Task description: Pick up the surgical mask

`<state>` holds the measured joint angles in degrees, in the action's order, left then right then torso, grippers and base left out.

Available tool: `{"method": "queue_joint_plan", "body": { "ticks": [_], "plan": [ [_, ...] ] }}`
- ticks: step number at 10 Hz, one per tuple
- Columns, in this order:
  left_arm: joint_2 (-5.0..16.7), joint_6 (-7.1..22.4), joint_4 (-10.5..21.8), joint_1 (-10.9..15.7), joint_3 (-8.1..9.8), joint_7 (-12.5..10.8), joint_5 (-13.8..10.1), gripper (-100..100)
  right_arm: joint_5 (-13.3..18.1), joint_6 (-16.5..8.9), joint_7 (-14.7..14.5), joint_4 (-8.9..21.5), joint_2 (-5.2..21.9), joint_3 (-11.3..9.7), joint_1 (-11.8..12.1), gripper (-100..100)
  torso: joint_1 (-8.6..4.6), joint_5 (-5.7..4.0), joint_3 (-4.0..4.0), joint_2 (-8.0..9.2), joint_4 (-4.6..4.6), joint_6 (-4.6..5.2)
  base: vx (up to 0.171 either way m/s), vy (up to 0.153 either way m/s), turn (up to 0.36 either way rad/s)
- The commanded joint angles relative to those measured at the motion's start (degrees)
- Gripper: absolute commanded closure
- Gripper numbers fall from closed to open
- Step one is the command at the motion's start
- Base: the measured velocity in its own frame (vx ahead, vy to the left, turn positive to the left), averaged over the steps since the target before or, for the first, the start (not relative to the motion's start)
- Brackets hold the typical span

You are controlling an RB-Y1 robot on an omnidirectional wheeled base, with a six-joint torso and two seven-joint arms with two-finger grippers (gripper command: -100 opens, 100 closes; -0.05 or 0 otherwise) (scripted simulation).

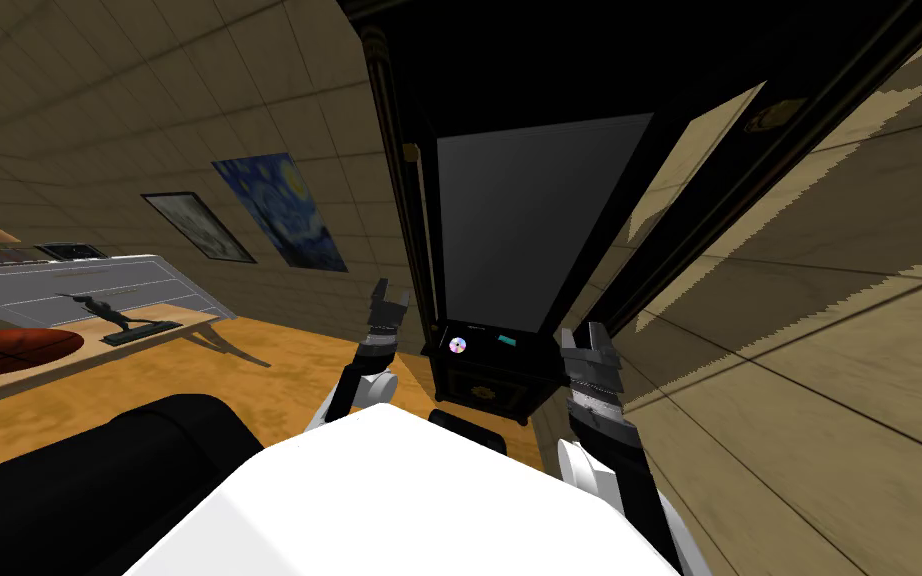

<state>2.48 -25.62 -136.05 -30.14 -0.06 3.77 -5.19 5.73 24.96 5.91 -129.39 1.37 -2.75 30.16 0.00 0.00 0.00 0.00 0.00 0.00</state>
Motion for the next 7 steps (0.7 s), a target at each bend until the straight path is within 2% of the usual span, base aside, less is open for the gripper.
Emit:
{"method": "queue_joint_plan", "body": {
  "ticks": [1, 4, 7],
  "plan": [
    [0.0, 0.0, 0.0, 0.0, 0.0, 0.0, 0.0, 0, 0.46, 0.23, -0.66, 1.27, 1.68, -0.63, -1.16, -100, 0.0, 0.0, 0.0, 0.0, 0.0, 0.0, -0.024, 0.004, 0.058],
    [0.0, 0.0, 0.0, 0.01, 0.0, 0.0, 0.0, 0, 1.64, 0.84, -2.18, 4.41, 5.18, -2.17, -3.78, -100, 0.03, 0.01, 0.07, 0.13, 0.03, -0.01, -0.04, 0.011, 0.087],
    [0.0, 0.0, 0.0, 0.01, 0.0, 0.0, 0.0, 0, 3.63, 1.73, -4.42, 9.15, 10.17, -4.21, -7.55, -100, 0.04, 0.01, 0.04, 0.08, 0.02, -0.02, -0.024, 0.016, 0.13]
  ]
}}
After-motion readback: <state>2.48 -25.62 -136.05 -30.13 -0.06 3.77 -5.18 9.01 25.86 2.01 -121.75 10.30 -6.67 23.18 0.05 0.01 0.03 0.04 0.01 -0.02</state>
